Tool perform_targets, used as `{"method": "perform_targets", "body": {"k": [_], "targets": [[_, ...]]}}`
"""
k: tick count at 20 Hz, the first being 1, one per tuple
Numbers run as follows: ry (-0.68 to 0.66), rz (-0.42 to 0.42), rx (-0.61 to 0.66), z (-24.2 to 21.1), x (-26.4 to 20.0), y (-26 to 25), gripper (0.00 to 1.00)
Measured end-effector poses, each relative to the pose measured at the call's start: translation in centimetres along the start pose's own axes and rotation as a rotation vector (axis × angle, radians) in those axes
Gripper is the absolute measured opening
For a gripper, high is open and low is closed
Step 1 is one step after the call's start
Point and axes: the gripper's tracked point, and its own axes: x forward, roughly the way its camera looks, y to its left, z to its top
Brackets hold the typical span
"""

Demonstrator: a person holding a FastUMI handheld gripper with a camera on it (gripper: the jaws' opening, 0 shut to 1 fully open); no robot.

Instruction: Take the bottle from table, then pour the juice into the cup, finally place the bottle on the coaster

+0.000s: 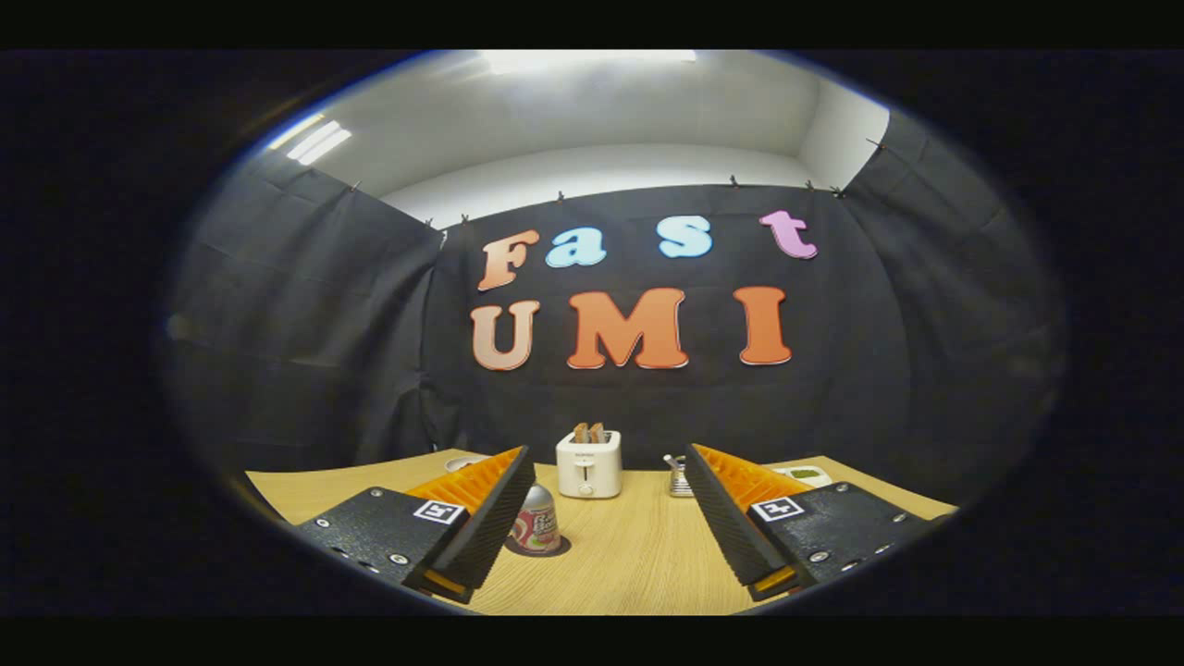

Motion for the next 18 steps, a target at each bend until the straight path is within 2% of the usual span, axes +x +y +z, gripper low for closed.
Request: {"method": "perform_targets", "body": {"k": [9, 18], "targets": [[-0.047, 0.008, -0.053, 2.1, -0.2, 0.3, 0.97], [-0.048, 0.025, -0.032, 3.0, 0.1, 1.0, 0.97]]}}
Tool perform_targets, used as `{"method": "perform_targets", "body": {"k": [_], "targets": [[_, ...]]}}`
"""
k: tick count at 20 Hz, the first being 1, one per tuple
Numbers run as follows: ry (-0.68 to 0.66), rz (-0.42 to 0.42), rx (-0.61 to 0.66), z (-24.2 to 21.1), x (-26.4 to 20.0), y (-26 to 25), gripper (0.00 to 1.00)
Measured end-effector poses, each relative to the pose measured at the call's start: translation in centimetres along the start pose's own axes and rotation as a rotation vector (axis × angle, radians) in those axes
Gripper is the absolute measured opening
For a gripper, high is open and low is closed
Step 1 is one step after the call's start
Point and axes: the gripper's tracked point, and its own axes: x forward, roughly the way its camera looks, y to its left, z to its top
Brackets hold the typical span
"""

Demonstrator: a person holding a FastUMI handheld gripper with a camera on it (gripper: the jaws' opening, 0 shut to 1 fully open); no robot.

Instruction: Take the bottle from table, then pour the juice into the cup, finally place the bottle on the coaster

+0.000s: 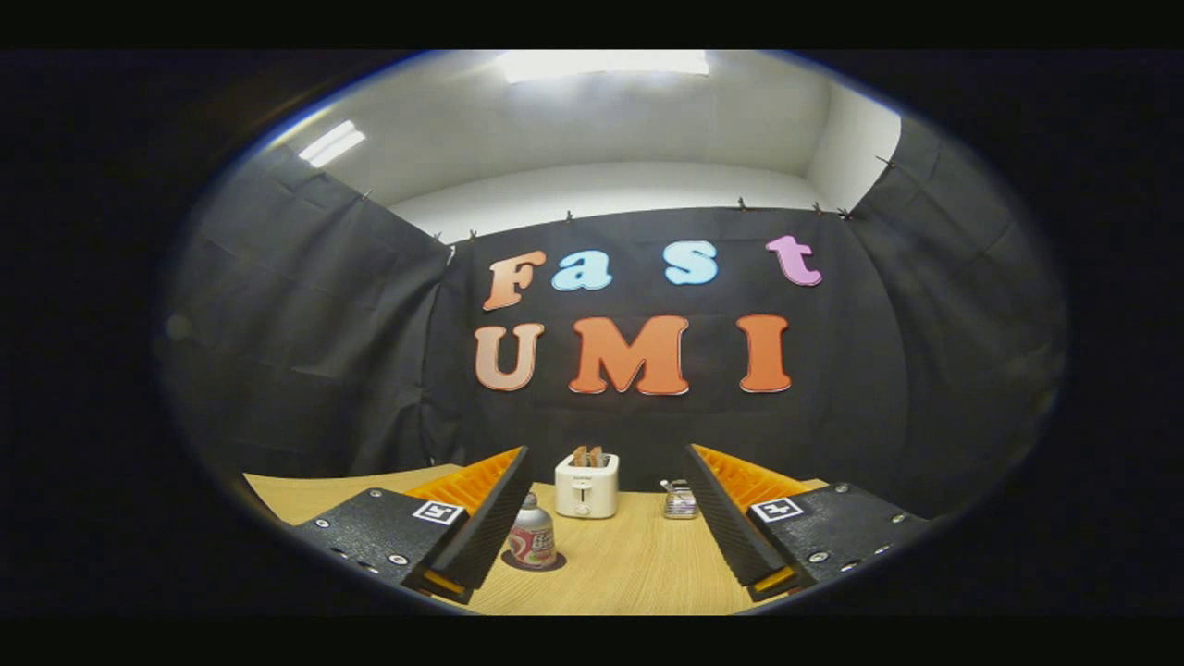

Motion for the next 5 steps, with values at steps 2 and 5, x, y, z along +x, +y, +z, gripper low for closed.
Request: {"method": "perform_targets", "body": {"k": [2, 5], "targets": [[0.006, -0.01, 0.01, -0.18, 0.31, -0.26, 0.97], [0.004, 0.004, 0.024, -0.19, 0.53, 0.12, 0.97]]}}
